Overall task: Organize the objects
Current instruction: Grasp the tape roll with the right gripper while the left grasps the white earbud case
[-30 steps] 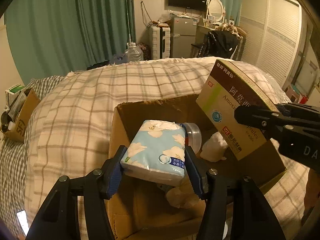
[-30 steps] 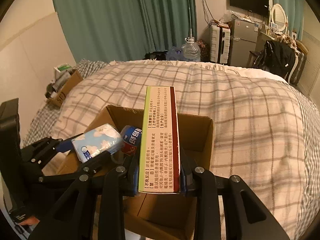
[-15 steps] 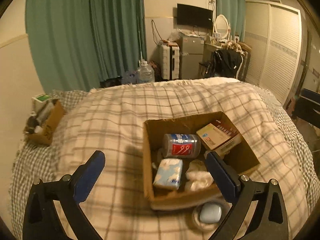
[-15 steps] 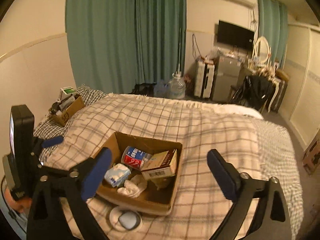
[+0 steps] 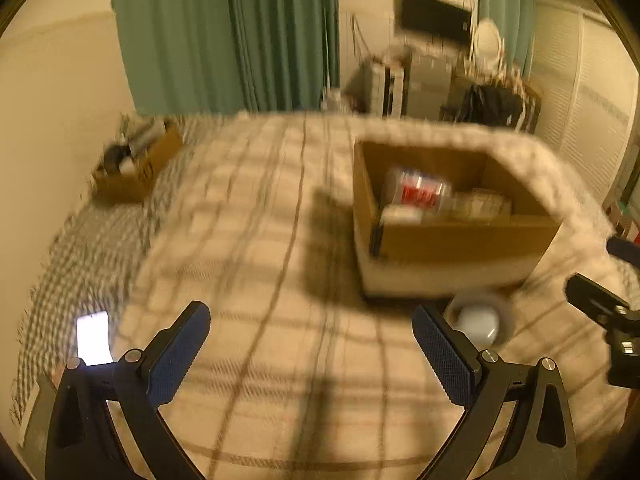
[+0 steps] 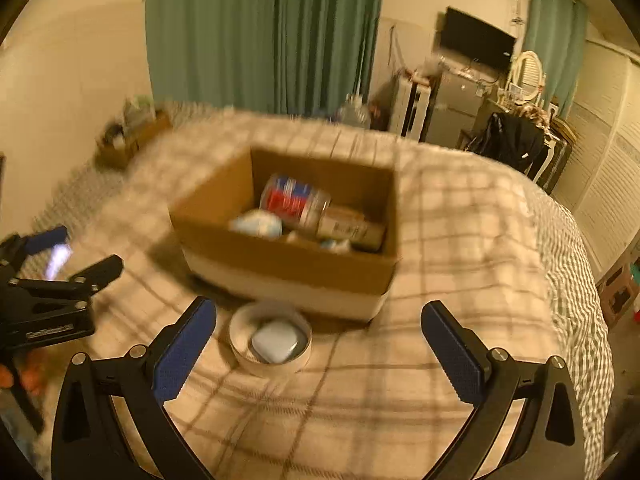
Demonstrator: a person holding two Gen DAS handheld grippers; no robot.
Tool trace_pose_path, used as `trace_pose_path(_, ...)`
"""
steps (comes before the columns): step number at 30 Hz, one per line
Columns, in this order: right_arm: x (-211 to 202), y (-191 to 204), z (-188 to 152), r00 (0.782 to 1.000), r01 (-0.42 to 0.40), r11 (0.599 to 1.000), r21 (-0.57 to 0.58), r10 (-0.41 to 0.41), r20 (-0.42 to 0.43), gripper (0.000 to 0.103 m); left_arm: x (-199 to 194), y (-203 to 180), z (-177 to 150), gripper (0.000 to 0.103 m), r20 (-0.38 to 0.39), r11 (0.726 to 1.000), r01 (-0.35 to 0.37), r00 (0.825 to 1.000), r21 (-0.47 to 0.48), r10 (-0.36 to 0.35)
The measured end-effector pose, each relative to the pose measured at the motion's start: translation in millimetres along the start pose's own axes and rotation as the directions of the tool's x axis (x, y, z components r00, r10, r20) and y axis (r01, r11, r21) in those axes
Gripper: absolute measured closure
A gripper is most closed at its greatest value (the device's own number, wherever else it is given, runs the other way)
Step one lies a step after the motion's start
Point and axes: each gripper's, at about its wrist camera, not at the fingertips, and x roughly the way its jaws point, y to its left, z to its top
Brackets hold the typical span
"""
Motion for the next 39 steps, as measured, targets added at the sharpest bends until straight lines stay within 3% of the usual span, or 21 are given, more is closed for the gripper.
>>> trace_pose_path(4, 44, 20, -7, 0.995, -0.004, 0.999, -0.048, -0.001, -0.104, 0.000, 19, 4, -8, 0.000, -0.043, 0.999, -0.038, 0.998, 0.017, 0.038)
trace_pose_path(9, 86, 40, -19, 0.976, -0.046, 0.996, -0.077, 0.028, -0.217, 0.000, 34, 8, -16, 0.000, -0.101, 1.000, -0.010, 0.995, 0.001, 0.010)
trace_pose_path(14, 111, 39, -31, 0.962, -0.031, 0.998, -0.054, 0.015, -0.272, 0.001, 40, 14, -18, 0.000, -0.116, 1.000, 0.004, 0.993, -0.025, -0.007)
trace_pose_path(15, 113, 38, -31, 0.960, -0.032, 0.998, -0.048, 0.018, -0.278, 0.003, 40, 15, -18, 0.000, -0.117, 1.000, 0.009, 0.993, -0.029, -0.013)
trace_pose_path(16, 116, 37, -32, 0.958, -0.037, 0.998, -0.042, 0.024, -0.284, 0.014, 40, 15, -19, 0.000, -0.118, 0.999, 0.012, 0.993, -0.033, -0.016)
trace_pose_path(17, 116, 36, -33, 0.957, -0.055, 0.998, -0.036, 0.042, -0.288, 0.019, 39, 15, -19, 0.000, -0.116, 0.999, 0.014, 0.993, -0.036, -0.018)
trace_pose_path(21, 101, 34, -35, 0.962, -0.055, 0.998, -0.037, 0.043, -0.271, 0.021, 32, 15, -18, 0.000, -0.103, 0.998, 0.023, 0.994, -0.052, -0.029)
trace_pose_path(25, 49, 17, -34, 0.985, -0.008, 1.000, -0.022, 0.004, -0.173, 0.021, 19, 4, -13, 0.000, -0.084, 0.993, 0.089, 0.992, -0.072, -0.095)
trace_pose_path(32, 7, -26, -38, 0.986, 0.078, 0.997, -0.028, -0.081, -0.144, 0.021, 17, -66, -8, 0.000, -0.087, 0.987, 0.157, 0.984, 0.036, -0.153)
trace_pose_path(39, 20, -64, -44, 0.986, 0.073, 0.997, 0.041, -0.066, -0.156, 0.020, 51, -135, -17, 0.005, -0.169, 0.971, 0.196, 0.971, 0.140, -0.172)
